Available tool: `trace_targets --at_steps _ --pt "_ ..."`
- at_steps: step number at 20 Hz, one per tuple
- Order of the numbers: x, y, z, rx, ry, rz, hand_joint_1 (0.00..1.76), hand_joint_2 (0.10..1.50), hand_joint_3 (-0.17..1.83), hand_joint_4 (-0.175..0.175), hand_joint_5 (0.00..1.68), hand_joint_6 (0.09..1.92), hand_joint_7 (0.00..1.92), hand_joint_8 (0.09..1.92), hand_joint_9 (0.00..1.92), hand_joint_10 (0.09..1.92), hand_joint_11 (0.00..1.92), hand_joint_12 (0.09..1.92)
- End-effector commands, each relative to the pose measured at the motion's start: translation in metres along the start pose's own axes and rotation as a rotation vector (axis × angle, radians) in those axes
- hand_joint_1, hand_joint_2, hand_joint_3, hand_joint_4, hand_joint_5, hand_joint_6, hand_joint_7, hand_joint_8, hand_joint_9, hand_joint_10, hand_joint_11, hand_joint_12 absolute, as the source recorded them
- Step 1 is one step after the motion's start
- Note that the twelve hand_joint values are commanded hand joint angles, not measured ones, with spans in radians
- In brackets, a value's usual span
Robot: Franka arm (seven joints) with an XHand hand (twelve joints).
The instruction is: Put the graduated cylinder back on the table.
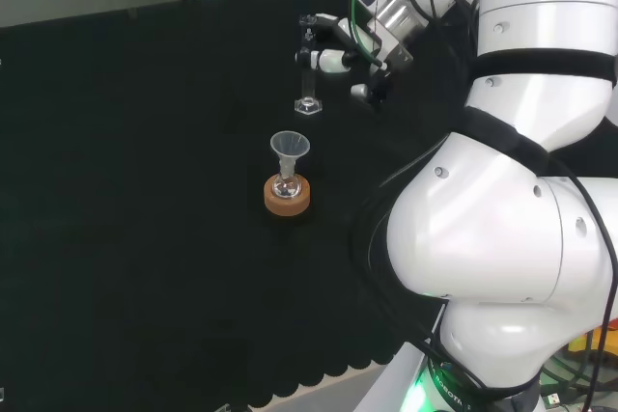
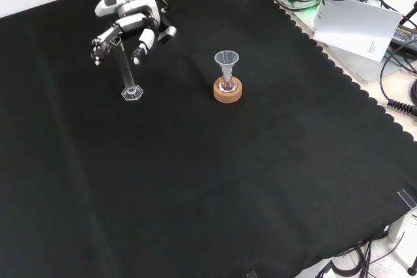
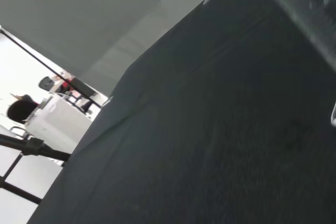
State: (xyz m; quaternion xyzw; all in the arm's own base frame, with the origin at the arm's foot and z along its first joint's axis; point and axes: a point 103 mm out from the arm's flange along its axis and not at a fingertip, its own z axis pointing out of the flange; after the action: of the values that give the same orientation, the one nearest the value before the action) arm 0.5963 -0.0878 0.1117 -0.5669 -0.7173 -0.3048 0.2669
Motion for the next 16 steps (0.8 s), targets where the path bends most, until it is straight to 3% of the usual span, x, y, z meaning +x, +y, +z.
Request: trace_targets --at_steps 1,6,13,16 --pt "0.026 -0.028 -0.049 -0.019 -0.13 0.069 0.82 0.99 -0.17 -0.068 0.24 0.1 0.11 0.66 0.49 0.09 0.0 1.31" --pt "0.062 -0.06 -0.087 -0.066 -0.232 0.061 0.82 0.99 -0.17 -0.069 0.24 0.09 0.11 0.66 0.49 0.09 0.0 1.31" --pt "0.129 -0.112 -0.121 -0.05 -0.436 0.026 0.82 0.99 -0.17 -0.07 0.25 0.09 0.11 0.67 0.5 0.09 0.0 1.33" --pt "0.155 -0.135 -0.129 -0.05 -0.49 0.023 0.81 1.0 -0.17 -0.07 0.25 0.09 0.11 0.67 0.51 0.09 0.0 1.34"
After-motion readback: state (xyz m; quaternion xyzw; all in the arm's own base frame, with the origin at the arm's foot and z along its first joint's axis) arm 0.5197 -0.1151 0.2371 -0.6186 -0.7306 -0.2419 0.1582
